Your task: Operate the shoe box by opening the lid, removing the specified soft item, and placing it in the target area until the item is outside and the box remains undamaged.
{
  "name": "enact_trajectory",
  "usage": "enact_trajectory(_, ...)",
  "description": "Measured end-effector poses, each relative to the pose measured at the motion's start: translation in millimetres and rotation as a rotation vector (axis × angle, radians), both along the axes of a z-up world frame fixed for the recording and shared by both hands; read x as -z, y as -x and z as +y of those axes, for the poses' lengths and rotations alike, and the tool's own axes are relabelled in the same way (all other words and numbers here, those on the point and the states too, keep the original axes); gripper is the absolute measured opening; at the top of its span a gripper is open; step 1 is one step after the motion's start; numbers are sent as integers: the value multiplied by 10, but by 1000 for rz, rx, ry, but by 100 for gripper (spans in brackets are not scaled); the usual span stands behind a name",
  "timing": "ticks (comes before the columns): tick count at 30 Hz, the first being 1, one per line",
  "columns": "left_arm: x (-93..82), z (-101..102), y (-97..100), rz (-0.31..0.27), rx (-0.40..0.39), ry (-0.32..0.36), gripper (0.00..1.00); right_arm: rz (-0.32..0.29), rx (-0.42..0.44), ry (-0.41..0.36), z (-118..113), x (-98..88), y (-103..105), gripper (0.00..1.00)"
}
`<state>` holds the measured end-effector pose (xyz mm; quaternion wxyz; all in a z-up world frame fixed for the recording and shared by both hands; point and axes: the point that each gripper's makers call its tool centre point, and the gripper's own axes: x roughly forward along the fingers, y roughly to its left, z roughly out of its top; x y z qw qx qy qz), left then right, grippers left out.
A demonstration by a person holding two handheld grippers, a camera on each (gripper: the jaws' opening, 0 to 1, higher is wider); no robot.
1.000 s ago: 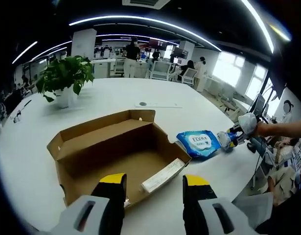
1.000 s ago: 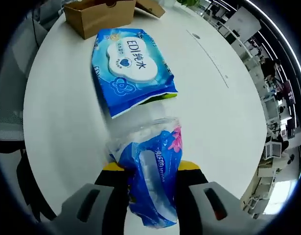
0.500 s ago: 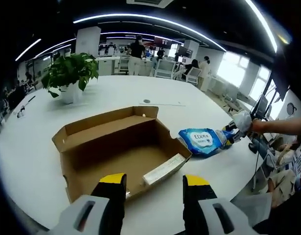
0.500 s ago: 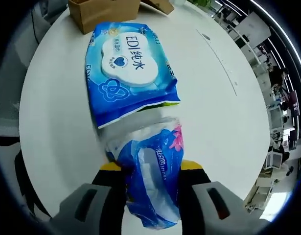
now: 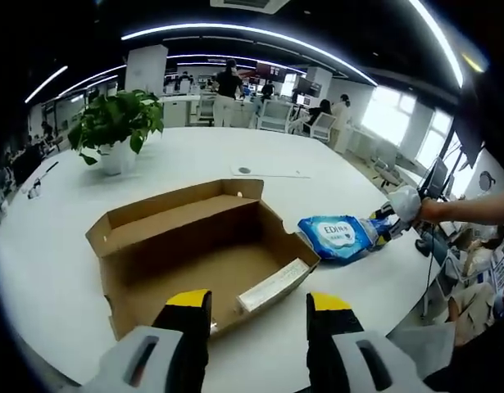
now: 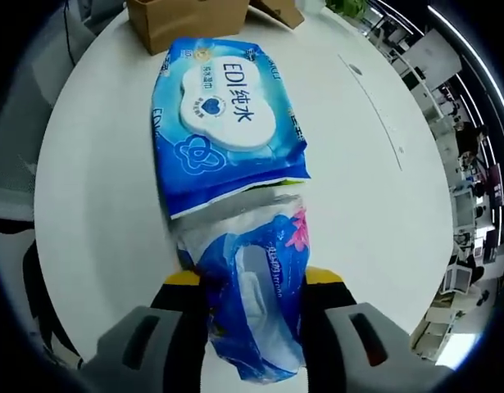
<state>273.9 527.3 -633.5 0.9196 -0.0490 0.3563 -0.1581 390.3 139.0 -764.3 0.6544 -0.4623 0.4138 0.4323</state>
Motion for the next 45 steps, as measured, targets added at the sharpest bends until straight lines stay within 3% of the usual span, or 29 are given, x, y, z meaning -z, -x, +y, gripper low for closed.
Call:
enact_trajectory(11,-5,-37,15,1,29,7,47,-29,-27,21,-18,-32,-7,42)
enact_trajectory(27,6,-96,-6,-10,90,33,47,-76,65,12,-236,-330,125,40)
enact_trajectory(36,-1,-81,6,-17,123,46,47,-120,210,-71,-257,-575,201,40)
enact_trajectory(39,1,-59,14,-18,132,50,47,-122,294,-110,-277,-612,233,39)
enact_trajectory(45,-6,-6,21,-19,149,55,47,-124,474,-259,-231,-682,347,40)
